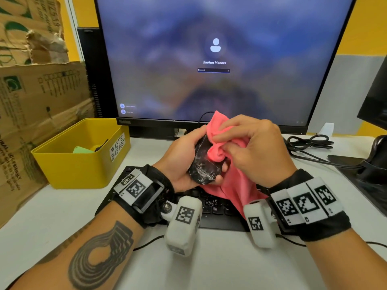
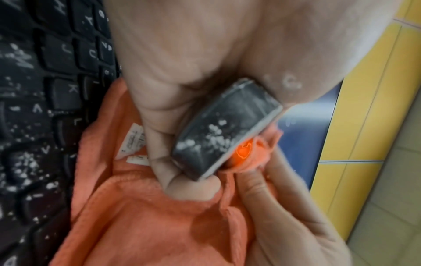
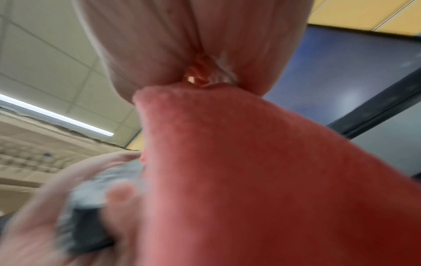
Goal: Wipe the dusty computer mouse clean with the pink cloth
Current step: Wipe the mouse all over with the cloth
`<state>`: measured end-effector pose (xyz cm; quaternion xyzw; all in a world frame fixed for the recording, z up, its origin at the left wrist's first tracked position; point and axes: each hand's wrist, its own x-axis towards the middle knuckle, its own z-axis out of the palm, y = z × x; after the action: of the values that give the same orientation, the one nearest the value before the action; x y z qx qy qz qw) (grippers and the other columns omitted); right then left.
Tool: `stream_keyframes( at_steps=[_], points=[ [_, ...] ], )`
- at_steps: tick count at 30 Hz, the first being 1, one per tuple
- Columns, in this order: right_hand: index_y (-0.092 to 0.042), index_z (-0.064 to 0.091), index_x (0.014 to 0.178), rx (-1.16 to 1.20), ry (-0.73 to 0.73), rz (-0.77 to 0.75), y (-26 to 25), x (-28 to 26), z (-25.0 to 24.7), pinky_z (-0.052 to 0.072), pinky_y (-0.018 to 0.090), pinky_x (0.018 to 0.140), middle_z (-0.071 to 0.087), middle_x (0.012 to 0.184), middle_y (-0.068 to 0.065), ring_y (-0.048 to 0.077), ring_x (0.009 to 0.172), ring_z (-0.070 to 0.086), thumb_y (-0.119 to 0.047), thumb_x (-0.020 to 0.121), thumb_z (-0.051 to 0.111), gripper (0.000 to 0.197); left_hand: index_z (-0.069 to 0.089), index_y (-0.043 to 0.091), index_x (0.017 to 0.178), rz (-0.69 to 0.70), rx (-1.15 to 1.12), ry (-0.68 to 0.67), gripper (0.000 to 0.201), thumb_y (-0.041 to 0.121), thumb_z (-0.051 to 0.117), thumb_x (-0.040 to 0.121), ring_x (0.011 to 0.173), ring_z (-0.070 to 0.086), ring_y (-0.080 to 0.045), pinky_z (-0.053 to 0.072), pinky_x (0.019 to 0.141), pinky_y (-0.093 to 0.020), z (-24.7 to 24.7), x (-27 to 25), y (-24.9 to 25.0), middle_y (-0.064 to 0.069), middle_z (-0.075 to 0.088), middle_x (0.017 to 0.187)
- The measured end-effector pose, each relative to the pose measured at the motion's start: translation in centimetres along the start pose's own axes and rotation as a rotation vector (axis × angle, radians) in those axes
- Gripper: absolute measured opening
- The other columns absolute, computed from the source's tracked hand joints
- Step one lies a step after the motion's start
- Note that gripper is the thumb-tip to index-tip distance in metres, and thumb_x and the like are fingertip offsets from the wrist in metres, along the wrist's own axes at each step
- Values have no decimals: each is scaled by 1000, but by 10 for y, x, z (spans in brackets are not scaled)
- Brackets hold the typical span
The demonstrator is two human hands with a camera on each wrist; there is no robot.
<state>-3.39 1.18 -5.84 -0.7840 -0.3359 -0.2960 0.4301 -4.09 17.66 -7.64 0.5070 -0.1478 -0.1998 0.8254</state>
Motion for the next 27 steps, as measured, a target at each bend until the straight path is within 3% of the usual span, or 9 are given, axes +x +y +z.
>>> stream_keyframes(
  at_steps=[4, 9, 12, 15, 19, 22, 23, 25, 27],
  points=[
    [-28, 78, 82, 154, 92, 145, 6, 8, -19, 54, 15, 72, 76, 88, -9, -4, 76, 70, 4, 77, 80, 32, 60, 4, 120, -6, -26, -6, 61, 58, 36, 105, 77, 55, -31, 45, 61, -36, 2, -1, 3, -22, 57, 98],
    [-15, 70, 90, 619, 96, 332, 7, 11, -27, 58, 33, 70, 77, 76, 3, 16, 69, 69, 1, 91, 70, 16, 61, 8, 128, 69, -9, 38, 64, 64, 47, 100, 73, 56, -30, 52, 53, -31, 4, -5, 10, -17, 66, 96],
    [-12, 67, 90, 469, 71, 329, 12, 9, -19, 53, 34, 68, 74, 75, 7, 18, 65, 65, -4, 89, 73, 10, 62, 7, 124, 173, 69, 79, 55, 51, 67, 93, 73, 59, -25, 53, 54, -30, 5, -4, 8, -15, 66, 94],
    [-12, 78, 87, 216, -86, 254, 9, 5, -16, 56, 30, 73, 78, 88, 3, 8, 77, 71, -6, 81, 81, 9, 65, -1, 118, 292, 159, 121, 33, 19, 73, 94, 71, 64, -21, 53, 56, -29, 7, -5, 3, -11, 69, 85],
    [-22, 81, 100, 252, -225, 239, 2, 3, -20, 55, 30, 100, 73, 124, -1, 5, 115, 69, -5, 69, 77, 36, 65, -5, 123, 389, 189, 206, 48, -13, 74, 77, 76, 70, -24, 59, 65, -34, -1, -2, 1, -14, 74, 91],
    [-18, 74, 114, 390, -190, 232, 5, 6, -27, 55, 63, 92, 71, 128, 0, 44, 117, 63, 3, 61, 57, 60, 68, 2, 120, 382, 174, 189, 50, -9, 69, 71, 80, 70, -27, 60, 70, -36, -4, -4, 4, -15, 73, 92],
    [-18, 70, 120, 437, -188, 216, 8, 6, -30, 50, 64, 83, 69, 131, 0, 46, 123, 57, 5, 60, 54, 66, 69, 4, 120, 374, 171, 167, 51, -9, 68, 71, 83, 69, -28, 60, 72, -36, -5, -5, 5, -17, 72, 95],
    [-18, 59, 134, 538, -233, 215, 12, 7, -33, 41, 50, 77, 61, 143, -1, 23, 138, 52, 8, 57, 49, 82, 68, 6, 126, 356, 181, 106, 56, -10, 67, 72, 90, 68, -30, 59, 78, -38, -3, -8, 5, -18, 71, 102],
    [-15, 50, 144, 614, -342, 248, 15, 7, -33, 44, 45, 86, 58, 149, 5, 15, 141, 50, 11, 57, 45, 92, 65, 3, 131, 346, 205, 56, 59, -11, 66, 73, 93, 67, -30, 57, 81, -38, -2, -9, 5, -18, 71, 104]
  ],
)
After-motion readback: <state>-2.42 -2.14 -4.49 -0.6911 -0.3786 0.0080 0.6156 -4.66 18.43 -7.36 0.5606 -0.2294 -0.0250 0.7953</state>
